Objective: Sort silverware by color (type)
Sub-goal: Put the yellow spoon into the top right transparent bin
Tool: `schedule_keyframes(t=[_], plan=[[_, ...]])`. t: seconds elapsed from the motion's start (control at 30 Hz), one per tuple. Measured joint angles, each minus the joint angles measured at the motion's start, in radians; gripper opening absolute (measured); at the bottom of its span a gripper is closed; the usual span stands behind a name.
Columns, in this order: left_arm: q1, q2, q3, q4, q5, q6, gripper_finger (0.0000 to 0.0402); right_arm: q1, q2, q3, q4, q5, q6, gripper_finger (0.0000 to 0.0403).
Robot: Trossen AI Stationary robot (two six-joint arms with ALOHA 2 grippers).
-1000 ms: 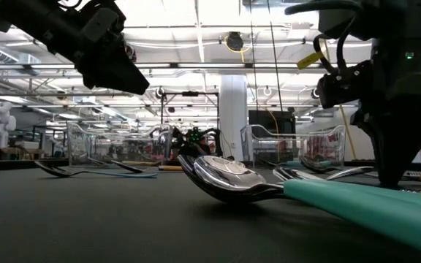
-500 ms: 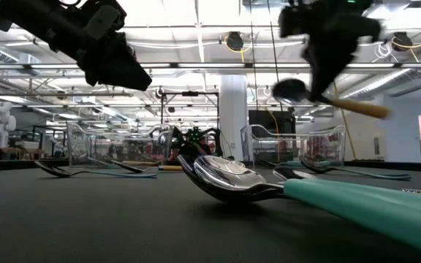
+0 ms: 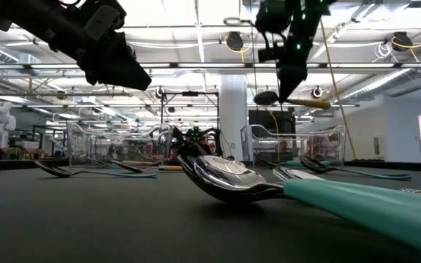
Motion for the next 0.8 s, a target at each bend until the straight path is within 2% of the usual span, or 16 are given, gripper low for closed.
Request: schedule_keyframes(t=[0.13, 0.3, 0.7, 0.8], plan=[[0.000, 0.000, 0.000, 0.001, -0.001, 0.000, 0.0180, -0.140, 0.029, 0.000, 0.079, -0.093, -0.094, 0.0000], [-0.001, 0.000, 0.000, -0.001, -0.001, 0.000, 0.0180, -0.233, 0.098, 0.000, 0.136, -0.177, -0.135, 0.0000], [-0.001, 0.001, 0.000, -0.070, -0.019, -0.025, 0.0180, -0.294, 0.301, 0.000, 0.138, -0.202, -0.116, 0.0001], [-0.001, 0.000, 0.000, -0.077, -0.034, -0.027, 0.0180, -0.299, 0.332, 0.000, 0.116, -0.241, -0.100, 0.0011]])
